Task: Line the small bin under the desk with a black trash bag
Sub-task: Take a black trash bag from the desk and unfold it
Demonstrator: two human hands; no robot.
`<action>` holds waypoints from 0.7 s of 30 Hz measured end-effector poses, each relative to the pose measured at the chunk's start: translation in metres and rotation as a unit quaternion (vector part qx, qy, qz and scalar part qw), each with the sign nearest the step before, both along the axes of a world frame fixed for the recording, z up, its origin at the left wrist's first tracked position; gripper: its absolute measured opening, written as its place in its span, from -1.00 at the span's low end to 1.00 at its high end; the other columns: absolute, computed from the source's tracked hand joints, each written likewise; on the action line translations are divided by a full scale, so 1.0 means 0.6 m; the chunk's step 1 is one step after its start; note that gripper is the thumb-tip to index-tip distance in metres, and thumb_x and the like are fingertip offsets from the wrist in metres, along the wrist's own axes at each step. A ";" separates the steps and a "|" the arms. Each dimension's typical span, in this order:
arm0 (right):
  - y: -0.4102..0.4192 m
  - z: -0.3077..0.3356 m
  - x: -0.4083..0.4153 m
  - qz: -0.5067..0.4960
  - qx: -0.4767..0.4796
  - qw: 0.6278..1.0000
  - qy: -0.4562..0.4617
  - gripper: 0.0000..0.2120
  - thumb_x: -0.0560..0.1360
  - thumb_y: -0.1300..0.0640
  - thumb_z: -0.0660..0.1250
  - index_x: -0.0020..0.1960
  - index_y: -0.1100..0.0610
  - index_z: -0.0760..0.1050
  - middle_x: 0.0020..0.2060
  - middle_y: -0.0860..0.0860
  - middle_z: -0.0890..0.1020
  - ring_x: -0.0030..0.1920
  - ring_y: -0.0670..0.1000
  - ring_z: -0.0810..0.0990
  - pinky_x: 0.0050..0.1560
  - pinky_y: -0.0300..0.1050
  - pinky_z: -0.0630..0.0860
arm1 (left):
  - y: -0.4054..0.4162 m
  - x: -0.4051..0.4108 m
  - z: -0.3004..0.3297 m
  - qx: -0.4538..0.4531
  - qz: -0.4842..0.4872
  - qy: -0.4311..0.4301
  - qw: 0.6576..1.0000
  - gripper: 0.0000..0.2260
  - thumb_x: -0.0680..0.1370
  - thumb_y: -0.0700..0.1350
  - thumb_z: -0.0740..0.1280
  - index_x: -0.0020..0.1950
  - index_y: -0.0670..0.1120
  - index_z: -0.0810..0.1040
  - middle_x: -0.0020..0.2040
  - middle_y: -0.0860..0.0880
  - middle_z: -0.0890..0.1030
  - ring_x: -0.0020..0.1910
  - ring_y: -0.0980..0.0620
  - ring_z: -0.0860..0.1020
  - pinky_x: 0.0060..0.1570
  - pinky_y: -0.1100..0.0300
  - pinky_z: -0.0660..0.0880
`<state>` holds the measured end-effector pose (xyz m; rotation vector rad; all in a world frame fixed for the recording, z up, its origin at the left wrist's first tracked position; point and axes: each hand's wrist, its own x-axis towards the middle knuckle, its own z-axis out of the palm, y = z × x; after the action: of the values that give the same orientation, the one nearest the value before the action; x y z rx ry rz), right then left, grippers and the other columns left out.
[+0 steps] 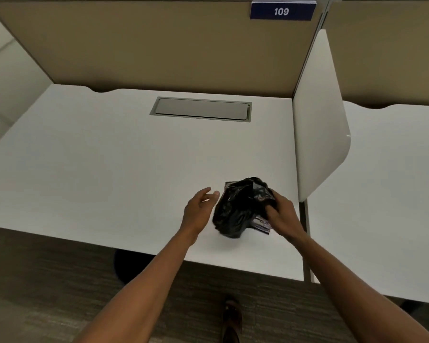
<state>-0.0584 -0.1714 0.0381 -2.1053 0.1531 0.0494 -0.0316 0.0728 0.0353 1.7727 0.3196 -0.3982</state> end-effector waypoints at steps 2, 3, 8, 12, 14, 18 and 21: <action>0.010 0.032 -0.018 0.013 0.091 0.995 0.034 -0.81 0.66 0.22 0.27 0.14 0.10 0.64 -0.16 -0.02 0.73 -0.26 -0.18 0.68 -0.27 -0.34 0.55 | 0.023 -0.035 0.029 -0.022 -0.065 0.001 0.998 -0.22 0.44 0.38 0.47 0.59 0.12 0.41 0.50 0.08 0.51 0.44 0.07 0.50 0.40 0.08 0.48; 0.018 0.046 -0.027 0.026 0.137 0.988 0.058 -0.81 0.69 0.15 0.26 0.17 0.08 0.65 -0.07 0.00 0.75 -0.14 -0.16 0.72 -0.15 -0.28 0.62 | 0.035 -0.052 0.044 -0.033 -0.094 -0.004 0.995 -0.13 0.38 0.42 0.49 0.62 0.13 0.36 0.53 0.10 0.48 0.47 0.09 0.48 0.45 0.06 0.47; 0.076 0.102 -0.065 0.072 0.268 0.947 0.161 -0.82 0.68 0.04 0.30 0.16 0.05 0.65 -0.07 0.03 0.78 -0.15 -0.03 0.77 -0.22 -0.19 0.67 | 0.137 -0.124 0.119 -0.073 -0.148 0.001 0.986 -0.25 0.44 0.15 0.60 0.59 0.22 0.39 0.47 0.00 0.56 0.40 0.03 0.59 0.42 -0.06 0.54; 0.144 0.132 -0.078 0.090 0.361 0.901 0.224 -0.85 0.60 0.04 0.40 -0.07 0.10 0.60 -0.37 0.05 0.61 -0.43 -0.02 0.57 -0.47 -0.18 0.50 | 0.258 -0.173 0.155 -0.117 -0.138 0.022 0.983 -0.49 0.59 -0.32 0.45 0.52 -0.04 0.52 0.40 -0.11 0.65 0.37 -0.16 0.63 0.37 -0.07 0.58; 0.190 0.139 -0.088 0.086 0.378 0.888 0.247 -0.77 0.49 0.01 0.46 -0.05 0.15 0.52 -0.41 0.02 0.56 -0.48 -0.04 0.51 -0.51 -0.18 0.47 | 0.318 -0.206 0.167 -0.177 -0.129 0.028 0.975 -0.55 0.62 -0.38 0.36 0.51 -0.14 0.52 0.42 -0.20 0.63 0.38 -0.20 0.61 0.33 -0.01 0.59; 0.310 0.139 -0.136 0.078 0.418 0.861 0.278 -0.61 0.50 0.10 0.45 0.26 0.27 0.56 -0.23 0.03 0.72 -0.45 -0.09 0.58 -0.49 -0.23 0.54 | 0.423 -0.292 0.188 -0.280 -0.076 0.049 0.956 -0.62 0.63 -0.32 0.32 0.45 -0.14 0.60 0.35 -0.22 0.67 0.26 -0.14 0.69 0.21 0.03 0.65; 0.402 0.142 -0.190 0.089 0.447 0.833 0.315 -0.66 0.52 0.11 0.45 0.23 0.26 0.60 -0.24 0.09 0.76 -0.38 0.03 0.72 -0.41 -0.15 0.64 | 0.499 -0.365 0.197 -0.198 0.003 0.009 0.980 -0.52 0.60 -0.13 0.40 0.53 -0.05 0.50 0.43 -0.16 0.62 0.38 -0.10 0.62 0.31 -0.04 0.60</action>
<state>-0.1722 0.0700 0.1231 -1.0846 0.2625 0.7829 -0.2507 0.3722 0.1535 1.3793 0.2394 -0.4411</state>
